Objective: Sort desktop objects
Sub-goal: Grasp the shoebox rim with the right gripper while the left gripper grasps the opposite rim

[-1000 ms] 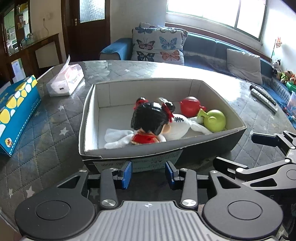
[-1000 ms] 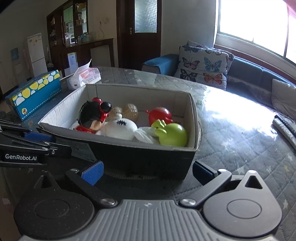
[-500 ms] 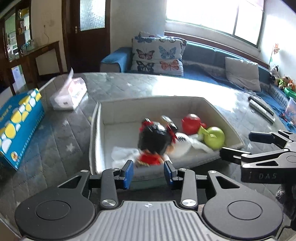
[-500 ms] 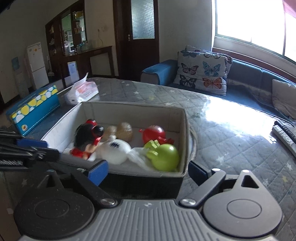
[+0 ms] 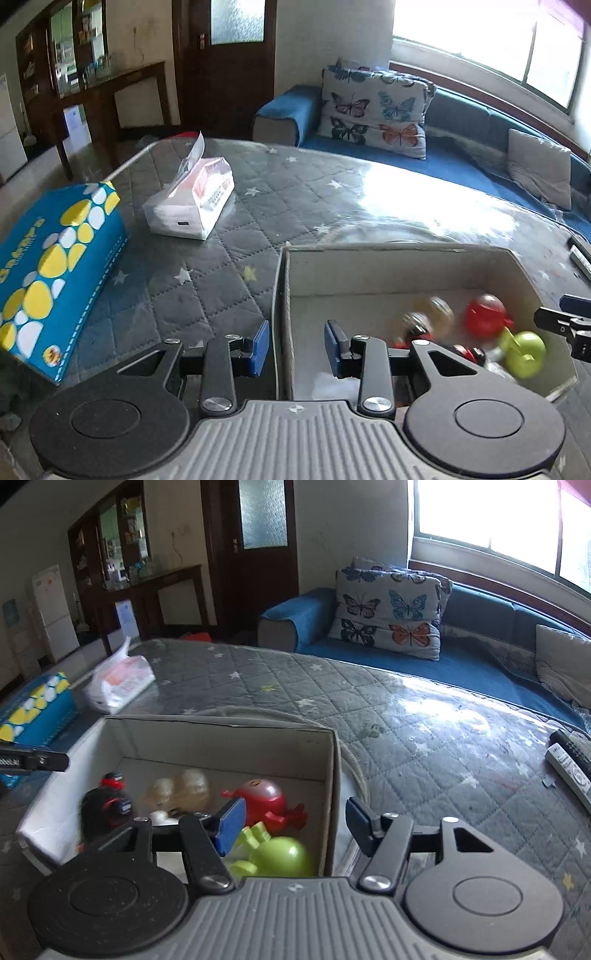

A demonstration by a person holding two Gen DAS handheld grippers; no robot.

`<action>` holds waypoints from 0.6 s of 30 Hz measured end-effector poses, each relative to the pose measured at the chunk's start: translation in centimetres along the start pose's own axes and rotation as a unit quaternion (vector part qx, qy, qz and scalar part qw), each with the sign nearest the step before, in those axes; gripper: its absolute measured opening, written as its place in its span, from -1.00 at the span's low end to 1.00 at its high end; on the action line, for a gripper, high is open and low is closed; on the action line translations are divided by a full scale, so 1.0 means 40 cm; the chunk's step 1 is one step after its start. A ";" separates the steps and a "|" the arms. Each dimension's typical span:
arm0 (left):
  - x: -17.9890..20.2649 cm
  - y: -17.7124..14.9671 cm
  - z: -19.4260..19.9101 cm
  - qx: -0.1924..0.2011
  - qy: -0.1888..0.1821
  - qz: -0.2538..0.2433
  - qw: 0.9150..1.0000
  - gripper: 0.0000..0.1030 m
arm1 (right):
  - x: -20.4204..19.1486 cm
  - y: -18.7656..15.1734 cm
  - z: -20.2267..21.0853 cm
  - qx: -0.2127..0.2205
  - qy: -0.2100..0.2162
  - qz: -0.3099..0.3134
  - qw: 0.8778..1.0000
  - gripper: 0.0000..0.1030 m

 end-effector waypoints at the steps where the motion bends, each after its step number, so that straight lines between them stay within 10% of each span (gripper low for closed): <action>1: -0.002 0.008 -0.014 -0.004 -0.001 -0.003 1.000 -0.32 | 0.004 0.006 -0.019 -0.007 -0.001 0.000 1.000 0.07; 12: -0.005 0.051 -0.171 -0.062 0.002 -0.027 0.998 -0.34 | 0.043 0.052 -0.178 -0.059 0.009 -0.010 0.998 -0.39; 18: -0.002 0.062 -0.219 -0.082 -0.003 -0.036 0.996 -0.68 | 0.047 0.068 -0.224 -0.079 0.000 0.008 0.997 -0.66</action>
Point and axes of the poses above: each gripper's, at about its wrist camera, not at the fingertips, and z roughly against the way its jaws point, x to its right, y to its top, the point moved 3 cm from there along -z, roughly the way its jaws point, and after that the axes turned 1 degree about y, right-handed, at the moved point
